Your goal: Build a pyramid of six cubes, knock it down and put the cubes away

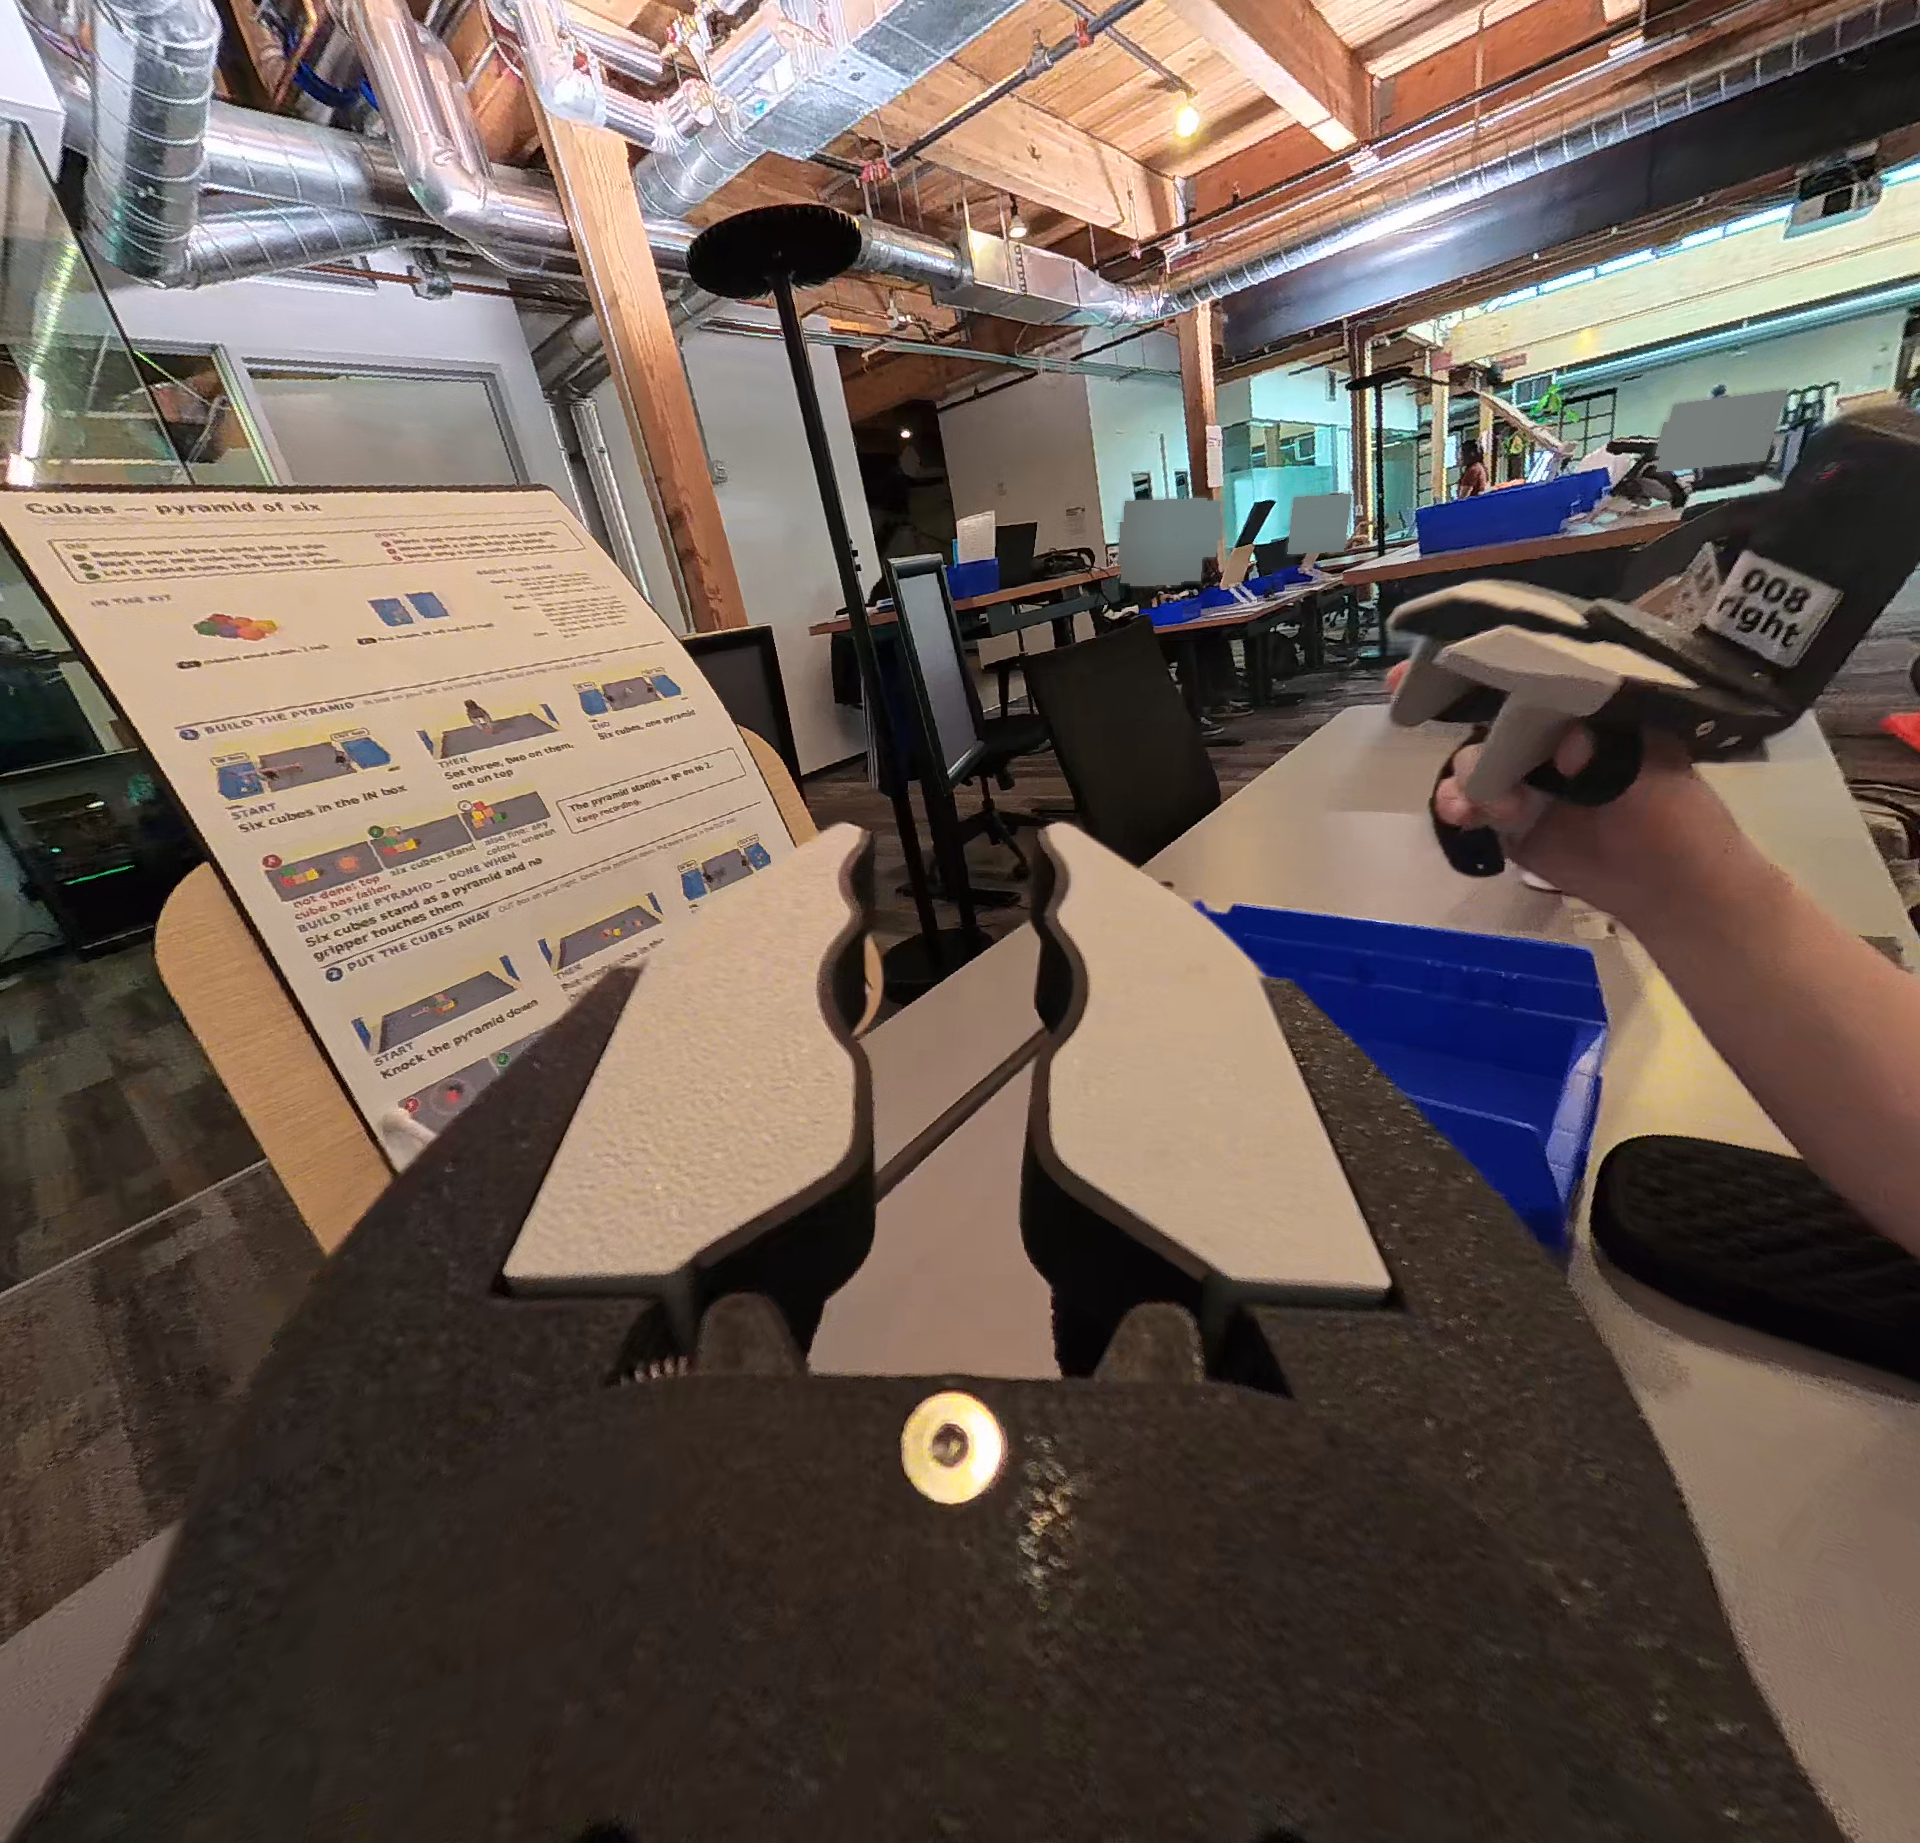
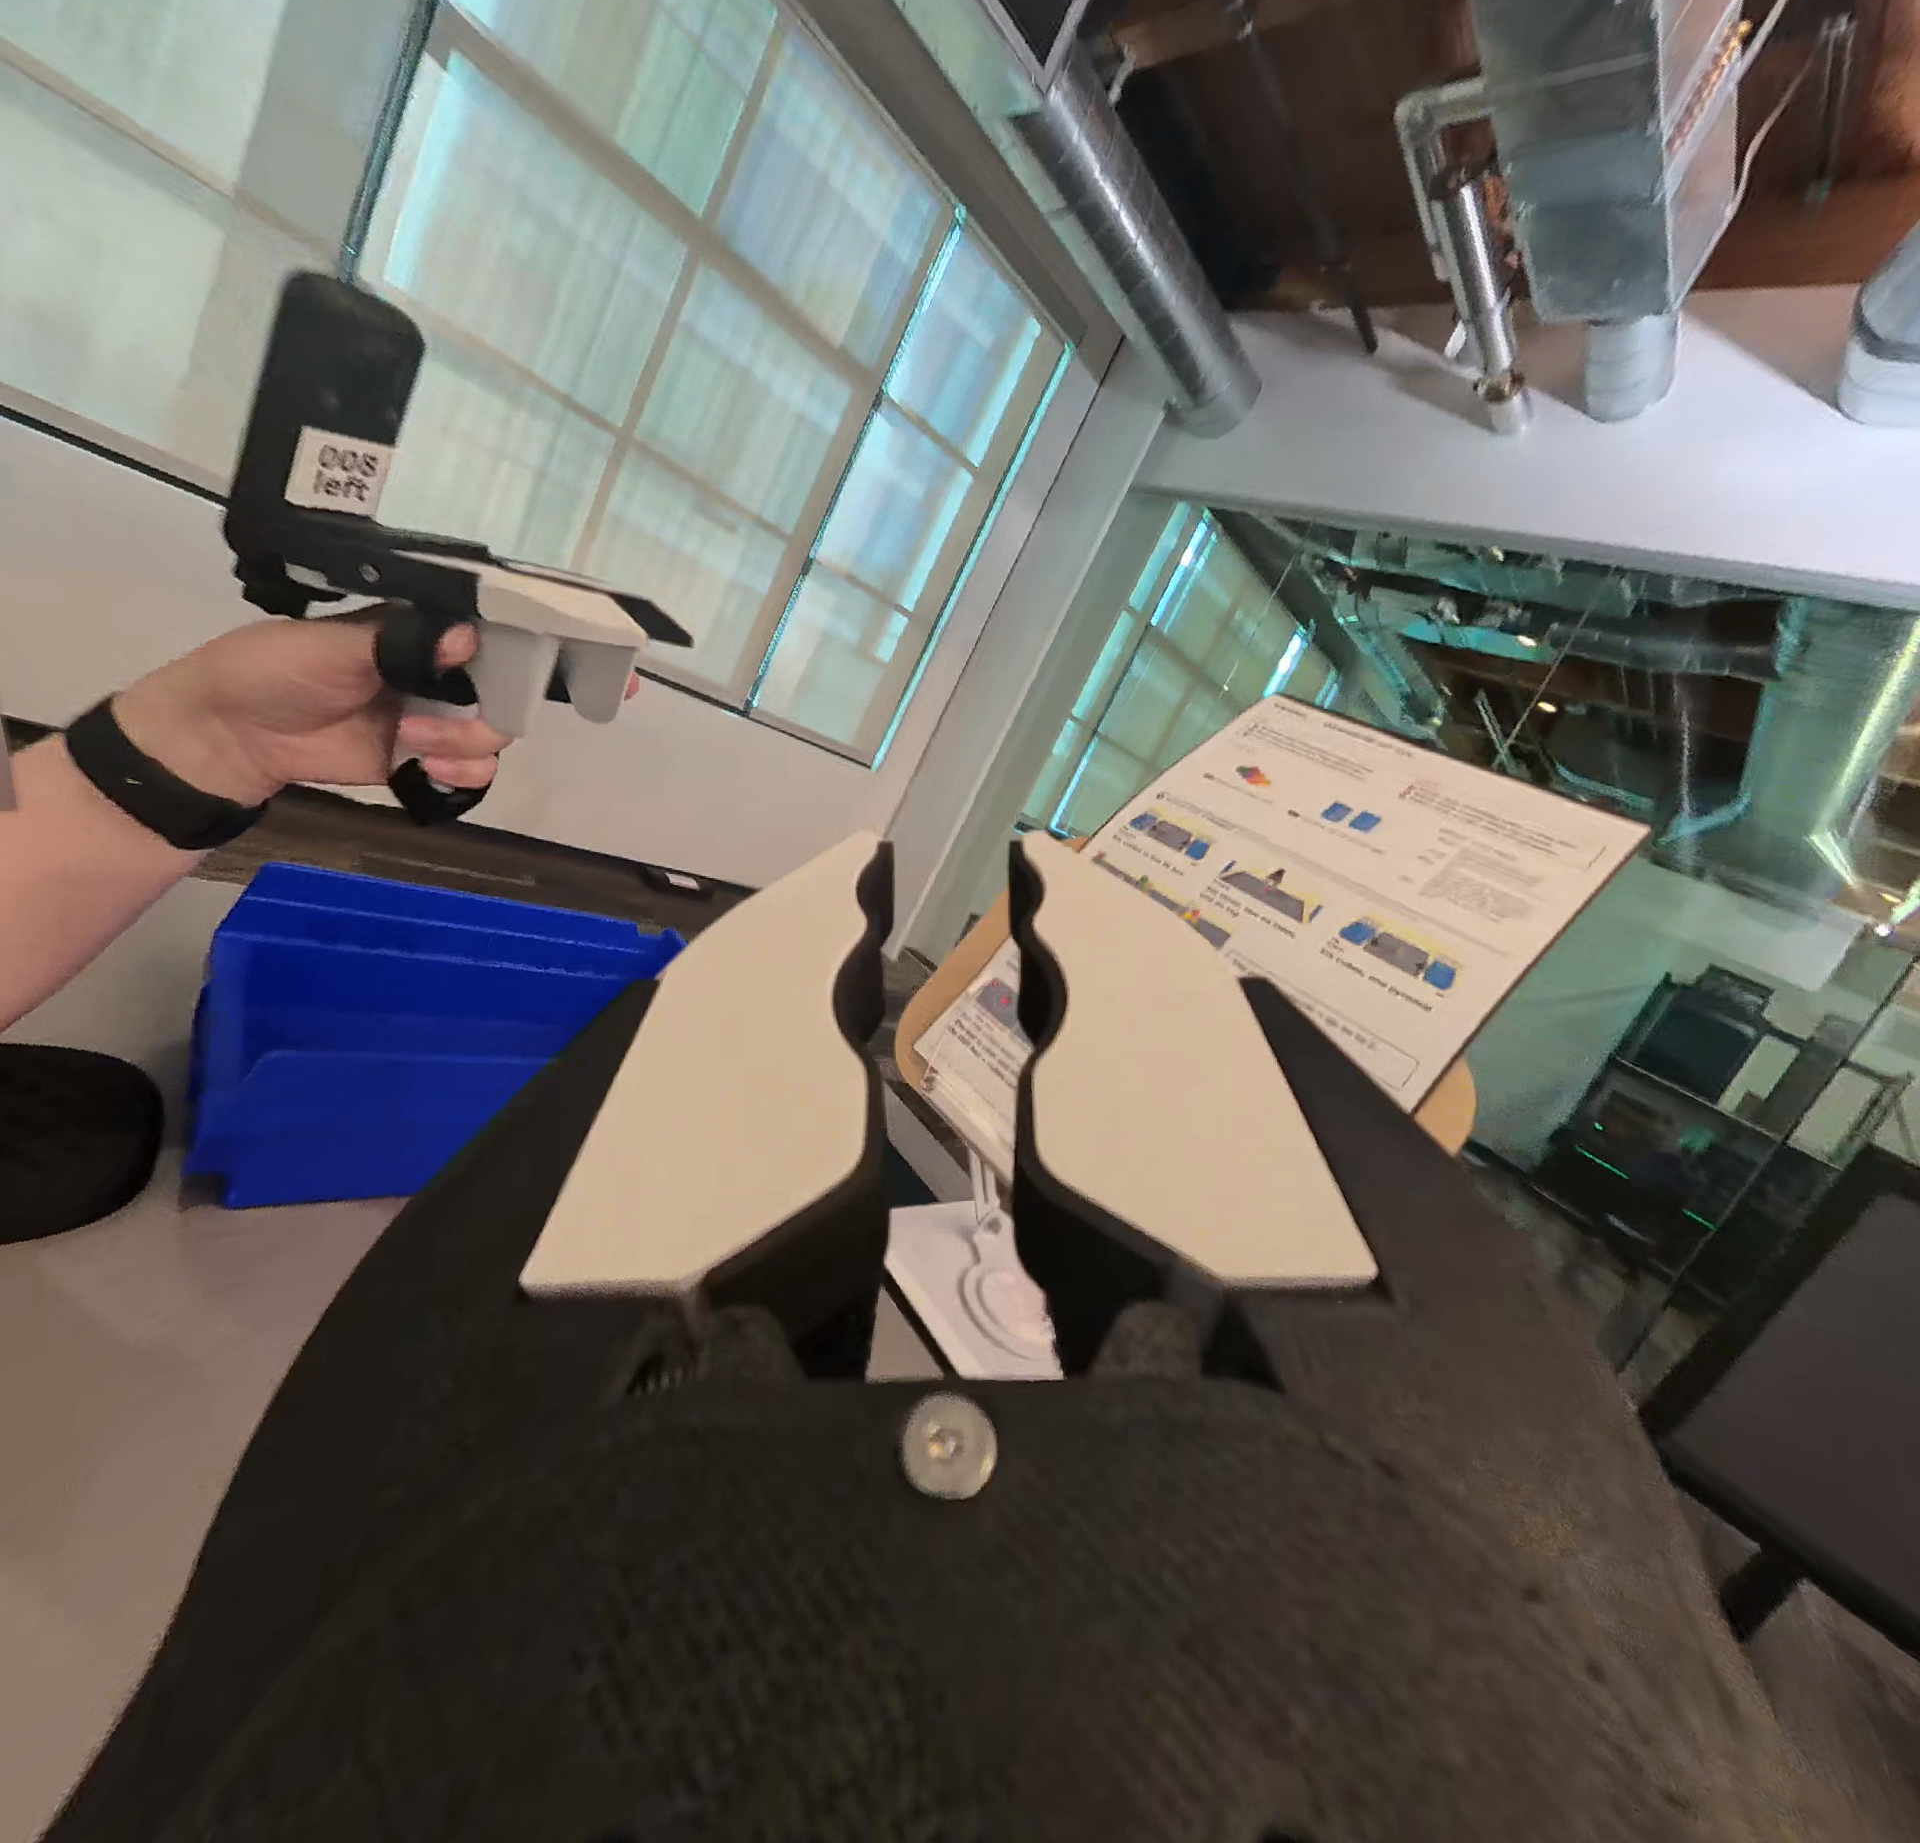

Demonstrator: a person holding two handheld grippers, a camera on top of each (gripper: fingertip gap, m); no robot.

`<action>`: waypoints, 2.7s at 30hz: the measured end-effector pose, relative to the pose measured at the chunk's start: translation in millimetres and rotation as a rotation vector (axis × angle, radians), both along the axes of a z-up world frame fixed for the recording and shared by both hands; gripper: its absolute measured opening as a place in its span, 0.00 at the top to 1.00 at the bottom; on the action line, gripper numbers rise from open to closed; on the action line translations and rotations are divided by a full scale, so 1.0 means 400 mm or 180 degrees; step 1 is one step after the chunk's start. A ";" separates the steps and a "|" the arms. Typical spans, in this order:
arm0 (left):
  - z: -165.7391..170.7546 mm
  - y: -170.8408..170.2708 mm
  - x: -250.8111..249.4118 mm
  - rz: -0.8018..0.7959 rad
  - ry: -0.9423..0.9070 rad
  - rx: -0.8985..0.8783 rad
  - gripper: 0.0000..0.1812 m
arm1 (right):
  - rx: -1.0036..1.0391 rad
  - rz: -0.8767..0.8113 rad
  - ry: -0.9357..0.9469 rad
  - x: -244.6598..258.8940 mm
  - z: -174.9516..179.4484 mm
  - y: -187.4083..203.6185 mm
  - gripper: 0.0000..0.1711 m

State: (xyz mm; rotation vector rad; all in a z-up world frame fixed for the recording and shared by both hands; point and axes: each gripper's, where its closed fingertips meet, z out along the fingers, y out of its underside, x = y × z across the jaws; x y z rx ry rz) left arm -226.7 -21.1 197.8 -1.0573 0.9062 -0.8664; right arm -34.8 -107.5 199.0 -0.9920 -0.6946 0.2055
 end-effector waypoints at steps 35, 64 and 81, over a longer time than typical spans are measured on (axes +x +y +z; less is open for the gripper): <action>0.026 -0.091 0.005 -0.0261 -0.0124 0.0184 1.00 | -0.3154 0.1244 -0.4381 -0.235 -0.871 -0.022 0.99; -0.008 -0.113 0.048 -0.0333 0.0178 0.0282 1.00 | -0.2930 -0.0564 -0.2099 -0.097 -0.652 0.263 0.99; -0.038 -0.124 0.074 -0.0380 0.0422 0.0358 1.00 | -0.4013 -0.0500 -0.3565 -0.034 -0.855 0.143 0.78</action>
